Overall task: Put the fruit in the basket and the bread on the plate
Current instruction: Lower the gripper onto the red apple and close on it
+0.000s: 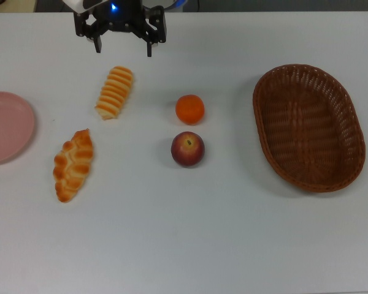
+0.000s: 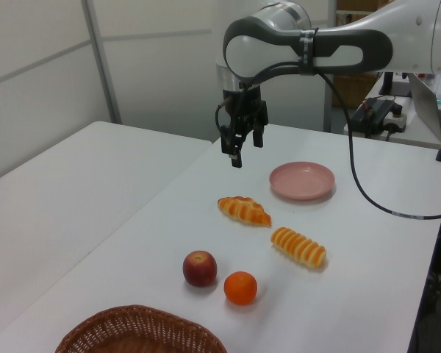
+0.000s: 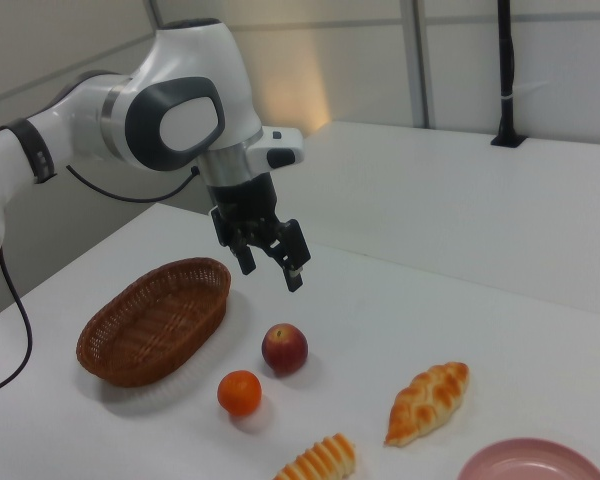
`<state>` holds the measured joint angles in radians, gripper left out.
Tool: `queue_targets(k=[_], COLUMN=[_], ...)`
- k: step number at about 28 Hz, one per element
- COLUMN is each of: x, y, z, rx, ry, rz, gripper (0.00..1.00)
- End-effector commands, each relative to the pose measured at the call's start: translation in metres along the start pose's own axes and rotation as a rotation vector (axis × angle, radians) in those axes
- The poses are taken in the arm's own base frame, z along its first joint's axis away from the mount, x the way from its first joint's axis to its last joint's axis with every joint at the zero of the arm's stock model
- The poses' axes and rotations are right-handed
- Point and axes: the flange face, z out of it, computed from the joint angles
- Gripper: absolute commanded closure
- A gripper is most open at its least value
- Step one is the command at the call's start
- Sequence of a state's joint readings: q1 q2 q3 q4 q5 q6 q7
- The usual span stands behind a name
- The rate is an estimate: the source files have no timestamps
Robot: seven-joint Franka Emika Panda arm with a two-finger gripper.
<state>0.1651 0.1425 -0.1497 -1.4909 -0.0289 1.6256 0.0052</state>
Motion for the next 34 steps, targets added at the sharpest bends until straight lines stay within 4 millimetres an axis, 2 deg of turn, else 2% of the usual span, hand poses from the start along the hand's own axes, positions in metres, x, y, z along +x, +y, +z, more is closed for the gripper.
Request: queue_targets(k=[1, 5, 9, 10, 11, 14, 17, 21, 22, 26, 30, 34], x=[-0.002, -0.001, 0.01, 0.012, 0.016, 0.019, 0.025, 0.038, 0.045, 0.058, 0.061, 0.055], y=[0.004, 0.005, -0.008, -0.013, -0.033, -0.05, -0.078, -0.094, -0.102, -0.115, -0.119, -0.132], z=[0.003, 0.006, 0.03, 0.038, 0.049, 0.063, 0.081, 0.102, 0.118, 0.149, 0.169, 0.191], rx=[-0.013, -0.007, -0.008, -0.009, -0.015, -0.022, -0.03, -0.043, -0.058, -0.084, -0.104, -0.134], ry=[0.004, 0.0, -0.035, -0.046, -0.063, -0.085, -0.096, -0.061, -0.049, -0.018, -0.039, -0.071], rz=[-0.038, -0.064, -0.091, -0.098, -0.129, -0.145, -0.141, -0.079, -0.056, -0.006, -0.012, -0.045], gripper=[0.0, 0.0, 0.0, 0.0, 0.0, 0.0, 0.0, 0.0, 0.0, 0.0, 0.0, 0.0])
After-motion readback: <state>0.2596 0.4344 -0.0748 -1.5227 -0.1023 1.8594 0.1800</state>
